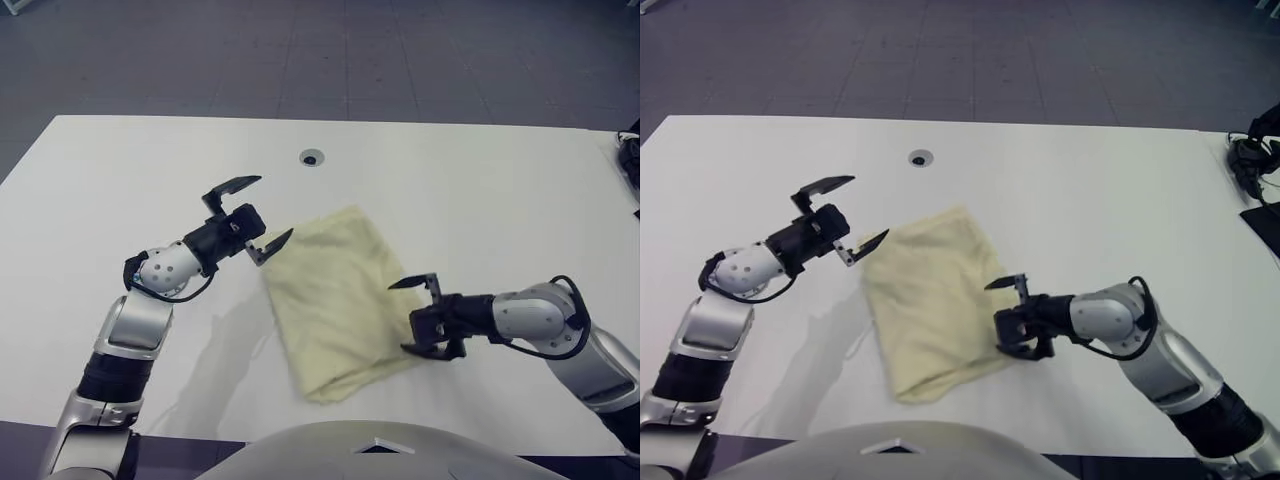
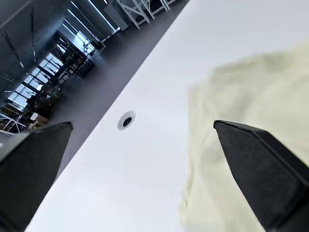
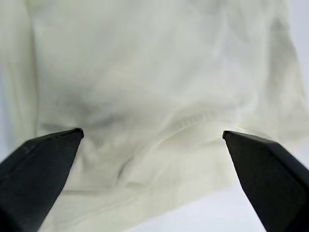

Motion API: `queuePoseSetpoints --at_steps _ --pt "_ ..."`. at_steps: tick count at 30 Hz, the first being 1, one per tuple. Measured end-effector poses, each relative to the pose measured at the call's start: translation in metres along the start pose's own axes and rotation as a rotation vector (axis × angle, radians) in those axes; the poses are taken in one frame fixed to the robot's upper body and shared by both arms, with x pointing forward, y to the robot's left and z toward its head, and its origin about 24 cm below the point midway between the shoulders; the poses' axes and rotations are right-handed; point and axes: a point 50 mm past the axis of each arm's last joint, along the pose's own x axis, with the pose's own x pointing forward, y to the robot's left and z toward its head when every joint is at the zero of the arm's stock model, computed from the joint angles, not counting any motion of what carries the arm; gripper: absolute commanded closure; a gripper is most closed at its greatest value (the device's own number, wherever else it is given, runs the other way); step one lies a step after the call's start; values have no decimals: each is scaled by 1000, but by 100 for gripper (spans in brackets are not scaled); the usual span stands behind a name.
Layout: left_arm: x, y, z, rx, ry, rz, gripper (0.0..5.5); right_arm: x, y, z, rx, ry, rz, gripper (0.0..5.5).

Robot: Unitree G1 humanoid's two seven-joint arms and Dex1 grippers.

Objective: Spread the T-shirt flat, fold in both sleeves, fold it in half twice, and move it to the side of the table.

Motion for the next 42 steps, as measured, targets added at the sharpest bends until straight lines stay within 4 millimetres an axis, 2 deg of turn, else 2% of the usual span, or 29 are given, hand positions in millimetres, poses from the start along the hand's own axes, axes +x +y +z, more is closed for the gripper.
queuePoseSetpoints --at_steps 4,6,8,11,16,19,22,25,28,32,37,39,42 --pt "-3 -7 -12 49 90 -55 10 3 1 26 64 -132 36 11" --pt "-5 -11 -19 66 136 -83 10 5 -7 40 113 -229 4 11" --pt "-4 -15 -20 63 149 -108 10 5 -14 44 161 -269 -19 11" --pt "-5 -26 -24 52 167 -162 10 -2 -26 40 209 -264 -78 11" --pt "1 -32 -23 70 156 -189 10 -16 -50 26 267 -242 -222 11" --pt "17 -35 -20 72 118 -208 10 -23 -65 16 302 -231 -328 11" --pt "34 -34 -18 95 84 -217 10 -28 -73 9 339 -225 -418 11" --pt "55 -41 -11 38 26 -178 10 -32 -76 5 318 -200 -489 11" --pt "65 -50 -7 12 -17 -157 10 -33 -68 0 314 -177 -484 11" --pt "67 -50 -8 13 -32 -133 10 -36 -56 -6 316 -155 -446 11" --pt "66 -48 -8 1 -42 -124 10 -44 -25 0 264 -150 -283 11" --pt "60 -40 2 -3 -84 -102 10 -48 -11 2 234 -145 -194 11" --pt "45 -17 18 21 -141 -26 10 -53 1 5 198 -138 -109 11"
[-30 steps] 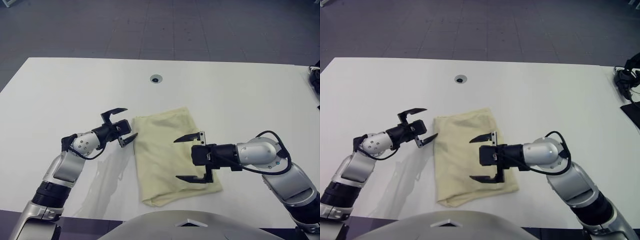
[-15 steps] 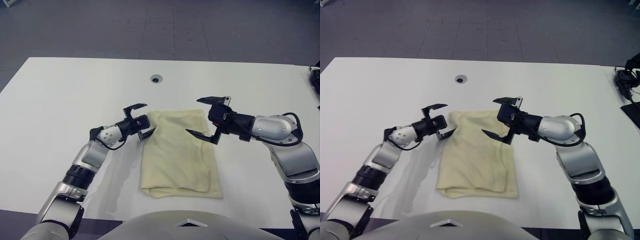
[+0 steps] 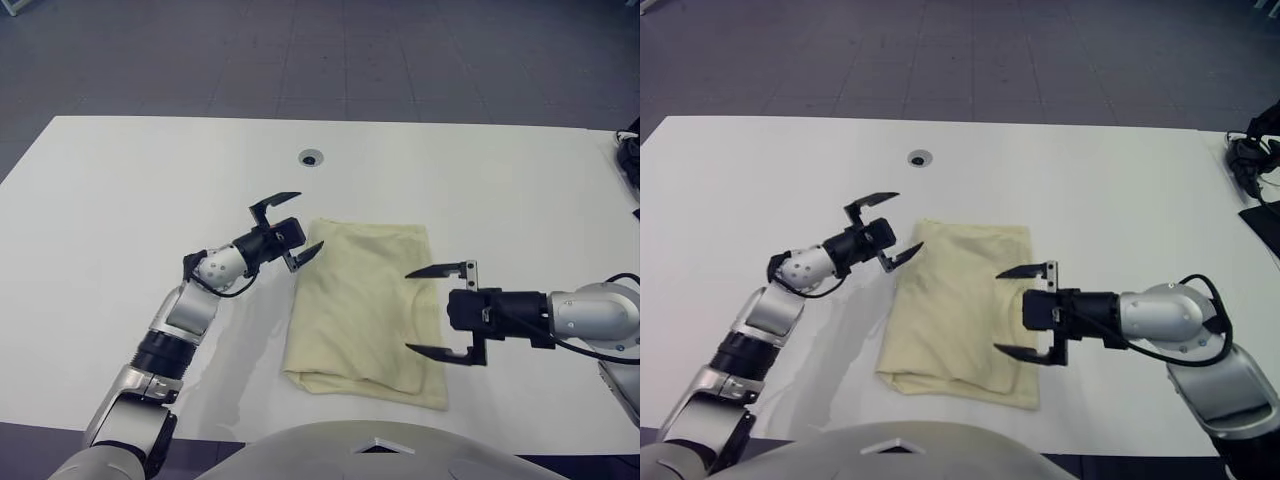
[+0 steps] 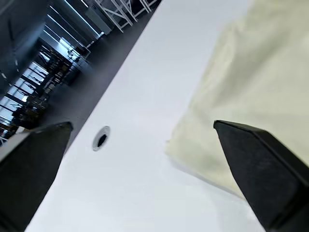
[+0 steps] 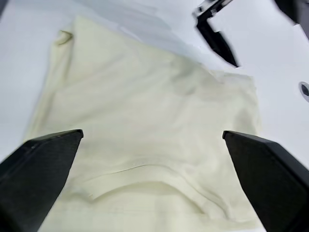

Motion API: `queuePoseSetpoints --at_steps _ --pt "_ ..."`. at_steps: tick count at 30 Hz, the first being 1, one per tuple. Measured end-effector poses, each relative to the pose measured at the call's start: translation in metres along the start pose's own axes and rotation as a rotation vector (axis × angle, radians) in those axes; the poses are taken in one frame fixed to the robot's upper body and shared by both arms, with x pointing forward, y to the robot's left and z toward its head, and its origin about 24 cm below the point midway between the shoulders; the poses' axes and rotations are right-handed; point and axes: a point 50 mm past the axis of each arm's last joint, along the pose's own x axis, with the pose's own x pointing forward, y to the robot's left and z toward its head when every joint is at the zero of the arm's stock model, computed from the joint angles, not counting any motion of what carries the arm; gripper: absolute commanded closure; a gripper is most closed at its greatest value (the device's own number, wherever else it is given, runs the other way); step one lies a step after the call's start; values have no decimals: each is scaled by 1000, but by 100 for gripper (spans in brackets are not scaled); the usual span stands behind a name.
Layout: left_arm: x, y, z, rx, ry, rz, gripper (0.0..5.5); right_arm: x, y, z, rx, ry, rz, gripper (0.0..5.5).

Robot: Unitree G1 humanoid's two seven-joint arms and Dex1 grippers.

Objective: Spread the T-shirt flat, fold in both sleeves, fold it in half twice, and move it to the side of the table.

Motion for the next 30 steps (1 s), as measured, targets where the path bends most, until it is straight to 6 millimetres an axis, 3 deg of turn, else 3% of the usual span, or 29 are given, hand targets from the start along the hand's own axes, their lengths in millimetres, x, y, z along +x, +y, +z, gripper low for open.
queuePoseSetpoints --at_steps 3,5,7,13,16,30 --pt "-18 17 18 19 -45 49 10 0 4 -1 -10 4 13 11" --pt "-32 17 33 36 -96 15 10 1 11 -5 -17 30 31 11" --pt "-45 5 40 27 -116 -73 10 1 19 -10 -17 61 54 11" --pt "-75 -39 39 -3 -49 -349 10 3 31 -16 -61 123 97 11" --pt "-81 -50 41 -11 -46 -410 10 5 35 -17 -88 138 105 11" --pt "-80 -43 30 -36 -1 -321 10 19 38 -22 -137 154 122 11"
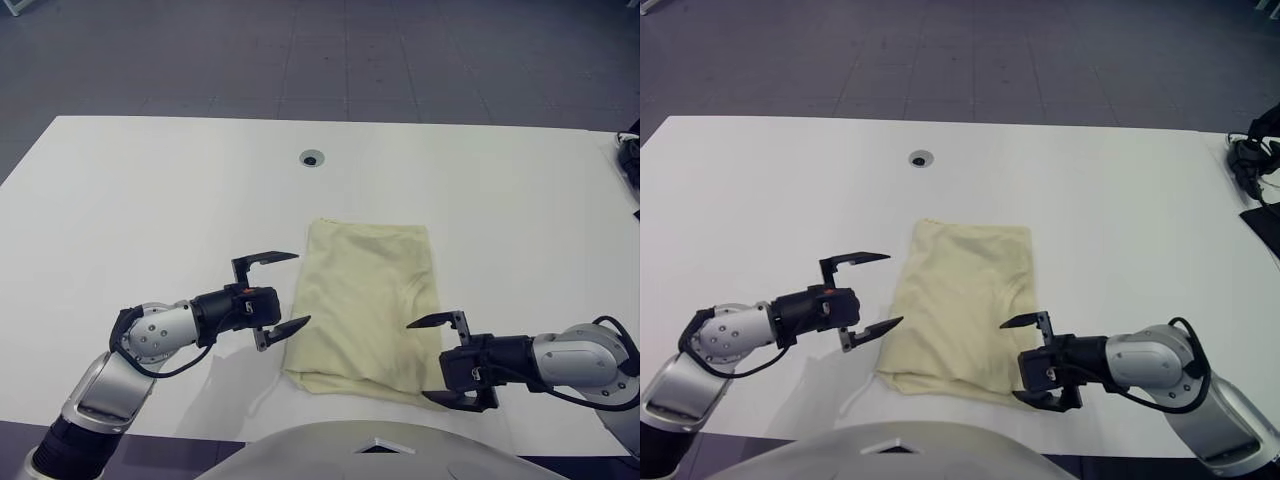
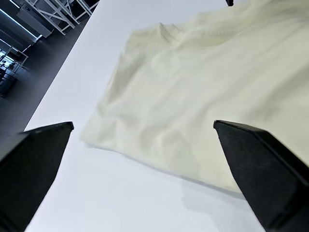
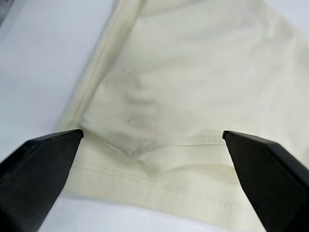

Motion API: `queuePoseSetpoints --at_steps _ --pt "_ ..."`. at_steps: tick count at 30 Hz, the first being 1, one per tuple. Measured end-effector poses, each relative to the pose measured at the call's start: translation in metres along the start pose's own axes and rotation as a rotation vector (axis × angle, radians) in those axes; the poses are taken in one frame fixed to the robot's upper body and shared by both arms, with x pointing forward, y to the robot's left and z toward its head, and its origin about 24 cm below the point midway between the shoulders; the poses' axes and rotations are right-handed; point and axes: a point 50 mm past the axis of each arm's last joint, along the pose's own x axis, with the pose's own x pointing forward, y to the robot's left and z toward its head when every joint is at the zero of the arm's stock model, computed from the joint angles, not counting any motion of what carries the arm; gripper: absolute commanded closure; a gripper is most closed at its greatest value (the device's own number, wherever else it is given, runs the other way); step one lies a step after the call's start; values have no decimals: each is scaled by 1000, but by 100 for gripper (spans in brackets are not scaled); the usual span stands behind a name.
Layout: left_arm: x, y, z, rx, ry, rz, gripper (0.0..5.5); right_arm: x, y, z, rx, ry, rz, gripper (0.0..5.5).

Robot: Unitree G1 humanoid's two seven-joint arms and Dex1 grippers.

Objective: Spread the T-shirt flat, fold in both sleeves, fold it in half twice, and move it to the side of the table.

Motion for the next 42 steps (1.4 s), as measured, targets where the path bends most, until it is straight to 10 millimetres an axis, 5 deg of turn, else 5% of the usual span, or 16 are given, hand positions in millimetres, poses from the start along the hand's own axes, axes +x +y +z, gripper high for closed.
queuePoseSetpoints --at_steps 25,42 --pt "3 5 -1 15 7 48 10 10 -4 -4 -18 13 -14 11" --pt "3 6 -1 24 15 49 10 0 -7 7 11 -61 -4 305"
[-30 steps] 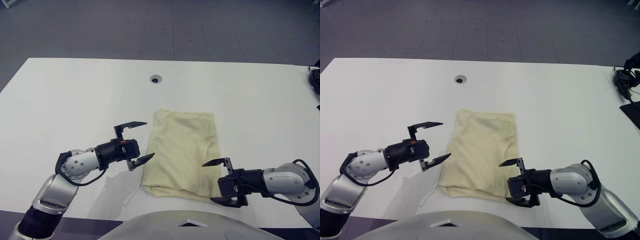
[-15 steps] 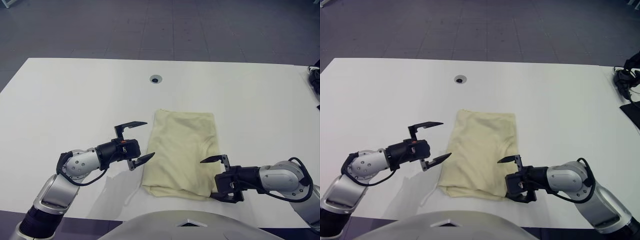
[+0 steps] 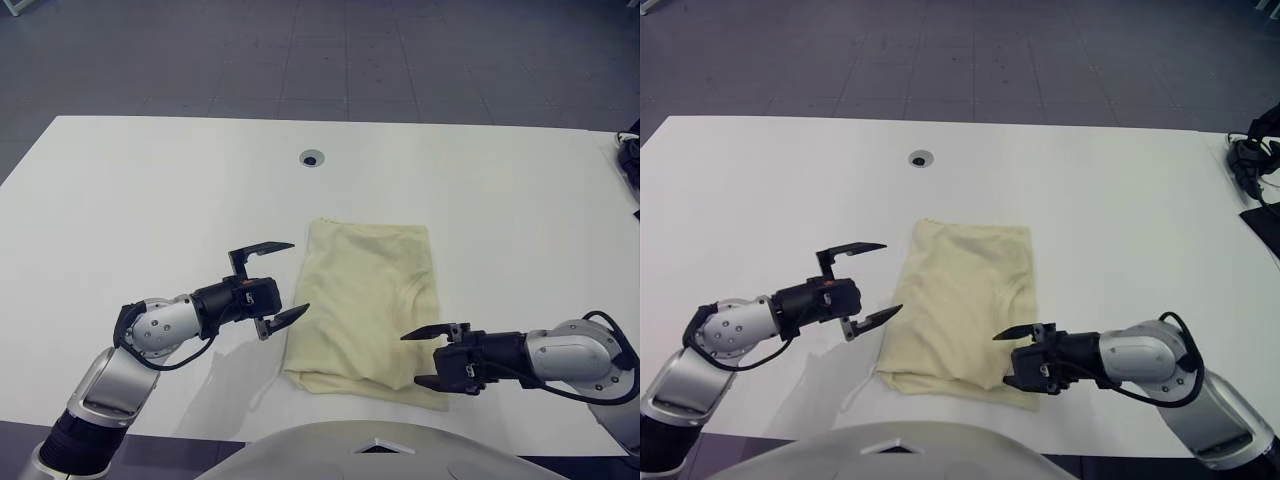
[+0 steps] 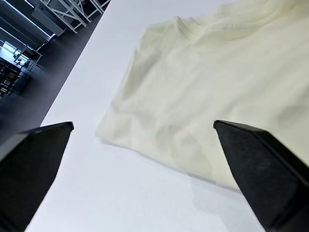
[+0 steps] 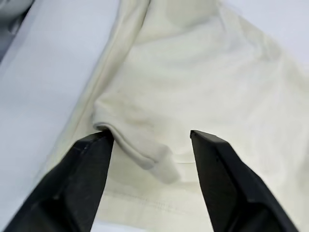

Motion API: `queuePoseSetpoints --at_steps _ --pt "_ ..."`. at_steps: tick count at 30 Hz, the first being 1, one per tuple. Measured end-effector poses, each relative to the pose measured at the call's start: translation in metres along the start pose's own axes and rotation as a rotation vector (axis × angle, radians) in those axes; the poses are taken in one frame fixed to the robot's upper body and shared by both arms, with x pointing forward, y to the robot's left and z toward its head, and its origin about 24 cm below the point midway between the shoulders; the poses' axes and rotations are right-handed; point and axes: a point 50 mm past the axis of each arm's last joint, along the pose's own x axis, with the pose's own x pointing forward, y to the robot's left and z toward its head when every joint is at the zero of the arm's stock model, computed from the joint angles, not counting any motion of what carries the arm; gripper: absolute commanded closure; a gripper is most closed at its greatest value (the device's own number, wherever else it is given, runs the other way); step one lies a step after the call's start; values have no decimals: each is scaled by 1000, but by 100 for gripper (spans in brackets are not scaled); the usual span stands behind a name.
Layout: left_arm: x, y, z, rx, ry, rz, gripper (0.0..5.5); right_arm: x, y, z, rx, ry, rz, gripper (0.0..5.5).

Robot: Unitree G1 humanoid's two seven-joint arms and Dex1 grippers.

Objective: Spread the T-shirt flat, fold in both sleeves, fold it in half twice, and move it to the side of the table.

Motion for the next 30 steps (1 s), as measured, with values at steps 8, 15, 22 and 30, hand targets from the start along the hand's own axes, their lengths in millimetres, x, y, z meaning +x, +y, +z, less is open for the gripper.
queuePoseSetpoints --at_steps 8,15,22,30 --pt "2 3 -2 9 8 -2 10 -2 0 2 10 -5 4 433" --pt "2 4 -4 8 11 -2 10 3 3 -1 5 8 30 541" --pt "2 4 -4 6 13 -1 10 6 6 0 -11 0 58 548" --pt "2 4 -4 6 12 -3 10 -5 3 -1 -21 18 60 548"
